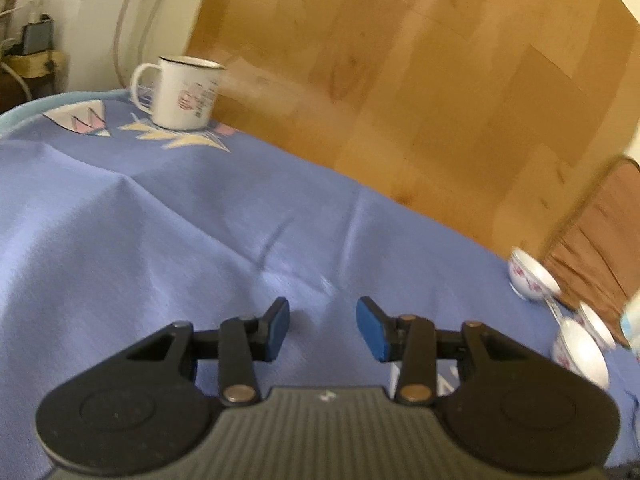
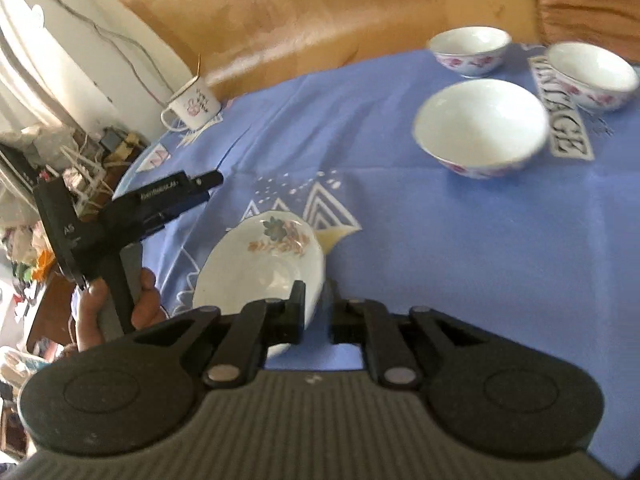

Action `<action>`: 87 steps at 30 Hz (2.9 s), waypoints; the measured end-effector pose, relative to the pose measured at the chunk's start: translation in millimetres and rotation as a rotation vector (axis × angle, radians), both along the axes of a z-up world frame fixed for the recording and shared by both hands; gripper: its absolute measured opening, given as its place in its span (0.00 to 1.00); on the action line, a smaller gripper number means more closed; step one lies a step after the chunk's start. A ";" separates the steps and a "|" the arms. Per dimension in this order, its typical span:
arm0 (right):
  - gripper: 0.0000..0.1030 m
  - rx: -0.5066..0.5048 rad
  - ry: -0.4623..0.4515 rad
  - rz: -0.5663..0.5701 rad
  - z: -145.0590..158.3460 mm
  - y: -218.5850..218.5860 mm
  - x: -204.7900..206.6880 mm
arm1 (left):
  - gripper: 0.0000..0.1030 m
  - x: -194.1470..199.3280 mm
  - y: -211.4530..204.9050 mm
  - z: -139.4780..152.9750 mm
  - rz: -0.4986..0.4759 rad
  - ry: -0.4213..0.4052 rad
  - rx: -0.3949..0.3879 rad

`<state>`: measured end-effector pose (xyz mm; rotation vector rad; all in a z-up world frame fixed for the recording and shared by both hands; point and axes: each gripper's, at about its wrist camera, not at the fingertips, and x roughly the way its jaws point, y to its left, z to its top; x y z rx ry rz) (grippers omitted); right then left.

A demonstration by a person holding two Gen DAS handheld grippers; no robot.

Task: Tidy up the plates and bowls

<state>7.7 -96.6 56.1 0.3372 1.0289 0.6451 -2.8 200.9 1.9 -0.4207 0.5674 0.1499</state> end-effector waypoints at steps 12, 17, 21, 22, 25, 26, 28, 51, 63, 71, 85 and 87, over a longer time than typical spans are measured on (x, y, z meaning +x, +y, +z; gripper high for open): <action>0.18 0.100 0.027 -0.028 -7.8 -11.5 -7.9 | 0.35 -60.0 -27.5 9.0 -0.208 0.018 -0.047; 0.25 0.145 0.022 -0.023 -10.3 -9.2 -10.7 | 0.32 -58.0 -46.3 6.7 -0.271 0.061 -0.057; 0.25 0.150 0.011 -0.004 -11.9 -8.8 -13.2 | 0.18 -57.2 -57.0 0.1 -0.254 0.105 -0.022; 0.25 0.157 0.023 -0.001 -14.7 -8.2 -12.7 | 0.15 -59.5 -58.0 -0.2 -0.247 0.107 -0.016; 0.20 0.181 0.065 0.011 -23.8 -4.0 -11.6 | 0.13 -65.5 -57.2 -1.2 -0.232 0.107 -0.041; 0.15 0.180 0.062 0.012 -24.6 -2.9 -12.4 | 0.13 -66.7 -56.6 -0.5 -0.226 0.107 -0.044; 0.15 0.163 0.027 0.014 -21.3 -2.6 -15.9 | 0.12 -69.6 -59.4 2.4 -0.218 0.108 -0.040; 0.15 0.168 -0.181 -0.515 -10.2 -218.1 -69.1 | 0.14 22.6 -308.1 37.2 -0.691 0.045 0.132; 0.16 0.111 -0.216 -0.672 -18.7 -265.2 -68.0 | 0.16 50.4 -393.8 28.7 -0.775 0.064 0.188; 0.19 -0.034 -0.308 -0.705 -12.1 -260.4 -69.5 | 0.16 52.5 -402.2 19.4 -0.779 0.090 0.216; 0.27 -0.119 -0.447 -0.748 12.4 -243.0 -85.8 | 0.17 21.1 -368.4 34.2 -0.704 0.005 0.339; 0.27 -0.110 -0.447 -0.720 15.7 -235.0 -84.6 | 0.17 16.5 -356.8 34.5 -0.684 0.002 0.348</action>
